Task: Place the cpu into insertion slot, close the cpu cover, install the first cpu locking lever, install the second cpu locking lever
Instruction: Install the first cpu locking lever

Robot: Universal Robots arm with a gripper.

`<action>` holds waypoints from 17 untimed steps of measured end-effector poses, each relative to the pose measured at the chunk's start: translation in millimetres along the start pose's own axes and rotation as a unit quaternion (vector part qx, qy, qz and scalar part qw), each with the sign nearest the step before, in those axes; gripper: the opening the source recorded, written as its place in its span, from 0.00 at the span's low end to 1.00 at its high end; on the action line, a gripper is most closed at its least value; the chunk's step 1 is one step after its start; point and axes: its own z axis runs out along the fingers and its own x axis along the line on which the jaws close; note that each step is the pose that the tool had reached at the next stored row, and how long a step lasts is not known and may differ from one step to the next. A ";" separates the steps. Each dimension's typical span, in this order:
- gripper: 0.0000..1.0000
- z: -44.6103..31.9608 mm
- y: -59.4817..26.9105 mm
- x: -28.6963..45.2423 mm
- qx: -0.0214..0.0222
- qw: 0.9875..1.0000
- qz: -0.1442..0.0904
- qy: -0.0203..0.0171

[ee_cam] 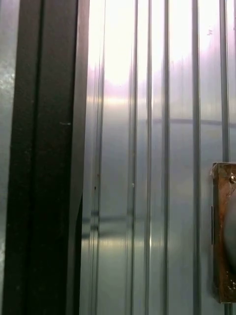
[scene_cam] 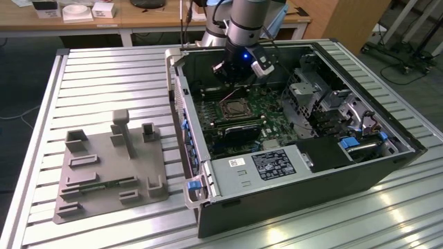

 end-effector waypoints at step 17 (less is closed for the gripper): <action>0.10 1.4 -1.0 -0.1 0.036 0.999 0.000 0.001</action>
